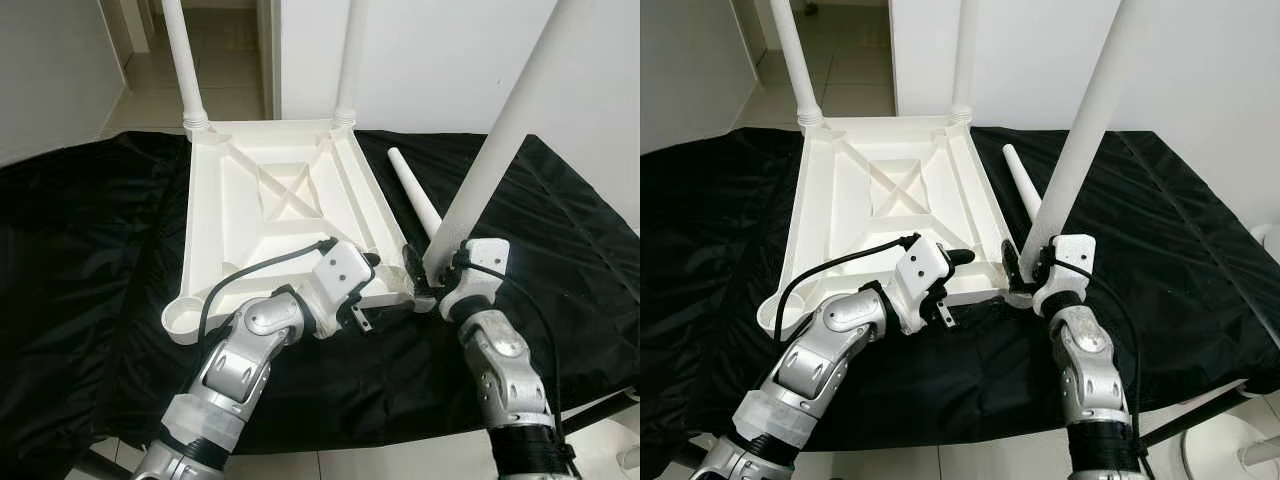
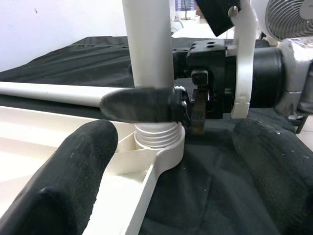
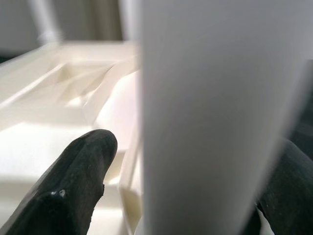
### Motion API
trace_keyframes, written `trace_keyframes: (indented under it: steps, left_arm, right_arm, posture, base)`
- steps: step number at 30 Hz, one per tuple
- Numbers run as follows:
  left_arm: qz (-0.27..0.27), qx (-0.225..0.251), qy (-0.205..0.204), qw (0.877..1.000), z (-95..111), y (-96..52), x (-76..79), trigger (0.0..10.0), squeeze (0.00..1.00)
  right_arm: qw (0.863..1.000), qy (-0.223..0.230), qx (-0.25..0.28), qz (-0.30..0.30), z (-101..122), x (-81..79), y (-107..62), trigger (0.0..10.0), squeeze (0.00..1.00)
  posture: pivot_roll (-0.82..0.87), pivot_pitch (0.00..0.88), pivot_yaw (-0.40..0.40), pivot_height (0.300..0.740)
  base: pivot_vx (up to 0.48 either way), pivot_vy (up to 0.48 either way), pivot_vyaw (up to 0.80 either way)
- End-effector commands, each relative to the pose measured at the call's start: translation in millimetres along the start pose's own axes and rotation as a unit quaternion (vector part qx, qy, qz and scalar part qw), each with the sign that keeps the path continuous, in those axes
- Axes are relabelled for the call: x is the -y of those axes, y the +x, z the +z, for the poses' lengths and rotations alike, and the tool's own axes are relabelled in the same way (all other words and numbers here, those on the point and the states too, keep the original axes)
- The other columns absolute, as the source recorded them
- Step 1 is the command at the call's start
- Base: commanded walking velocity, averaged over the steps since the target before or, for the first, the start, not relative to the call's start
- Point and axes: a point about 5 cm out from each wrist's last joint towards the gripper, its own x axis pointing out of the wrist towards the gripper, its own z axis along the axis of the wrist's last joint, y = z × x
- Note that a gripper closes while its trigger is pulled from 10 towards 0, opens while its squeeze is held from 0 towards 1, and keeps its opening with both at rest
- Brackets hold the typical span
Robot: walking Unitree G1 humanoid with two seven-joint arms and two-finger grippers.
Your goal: Building children table
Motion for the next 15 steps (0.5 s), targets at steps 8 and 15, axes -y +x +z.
trace_keyframes:
  steps: [8,15]
  left_arm:
    - [0.029,-0.004,0.001,1.0,1.4,0.2,-3.3,10.0,0.0]
    - [0.032,-0.003,0.003,0.999,2.5,0.2,-4.0,10.0,0.0]
  right_arm:
    - [0.989,-0.039,-0.036,0.134,-2.9,10.8,8.2,10.0,0.0]
    - [0.983,-0.049,-0.053,0.171,-4.4,14.9,12.1,0.6,0.0]
  posture:
    - [-0.02,0.0,-0.037,0.74]
    - [-0.01,0.0,-0.043,0.74]
  base:
    - [0.0,0.0,0.0]
    - [0.0,0.0,0.0]
